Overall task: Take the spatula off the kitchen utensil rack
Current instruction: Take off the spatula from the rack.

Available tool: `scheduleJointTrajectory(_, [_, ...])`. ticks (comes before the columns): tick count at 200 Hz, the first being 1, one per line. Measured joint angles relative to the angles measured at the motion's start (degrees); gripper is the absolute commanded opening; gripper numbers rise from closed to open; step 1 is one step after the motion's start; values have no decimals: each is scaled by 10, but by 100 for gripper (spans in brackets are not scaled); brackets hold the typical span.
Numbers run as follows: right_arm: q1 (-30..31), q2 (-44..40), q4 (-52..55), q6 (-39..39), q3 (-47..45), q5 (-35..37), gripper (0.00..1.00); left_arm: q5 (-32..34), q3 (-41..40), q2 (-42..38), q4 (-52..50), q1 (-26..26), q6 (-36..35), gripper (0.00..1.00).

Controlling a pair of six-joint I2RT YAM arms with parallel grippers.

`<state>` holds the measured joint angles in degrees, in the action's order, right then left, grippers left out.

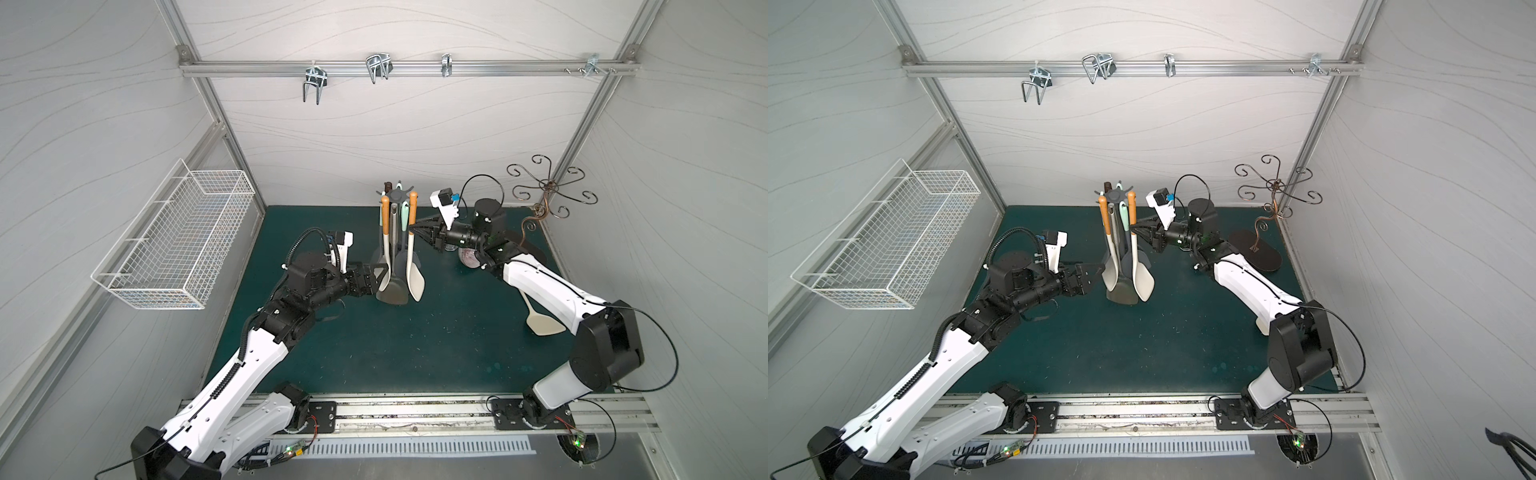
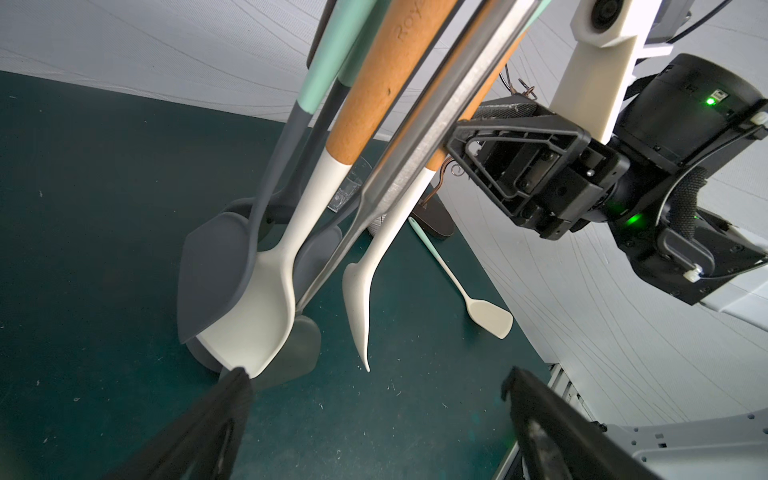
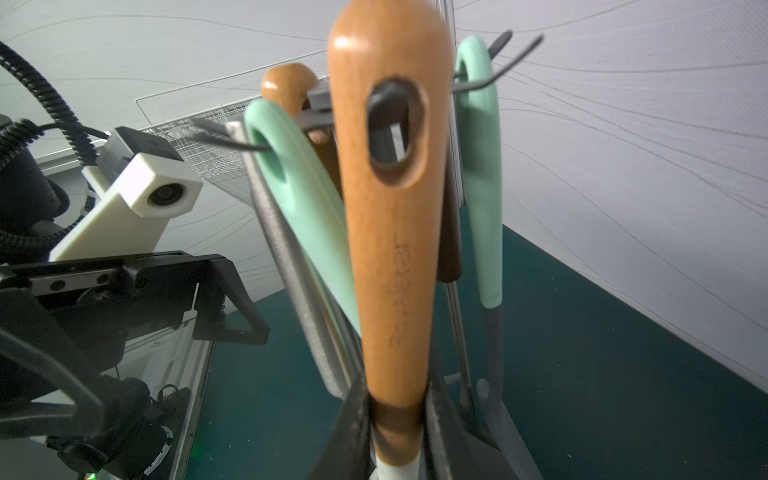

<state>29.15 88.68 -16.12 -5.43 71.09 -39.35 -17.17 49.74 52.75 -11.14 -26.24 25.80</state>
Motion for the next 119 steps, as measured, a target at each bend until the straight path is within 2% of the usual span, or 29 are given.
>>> scheduleJointTrajectory(78, [5, -53, 102, 54, -3, 60, 0, 1, 0, -7, -9, -6, 10, 100])
scheduleJointTrajectory(119, [5, -88, 173, 74, -3, 105, 0, 42, 21, 5, -40, -71, -3, 100])
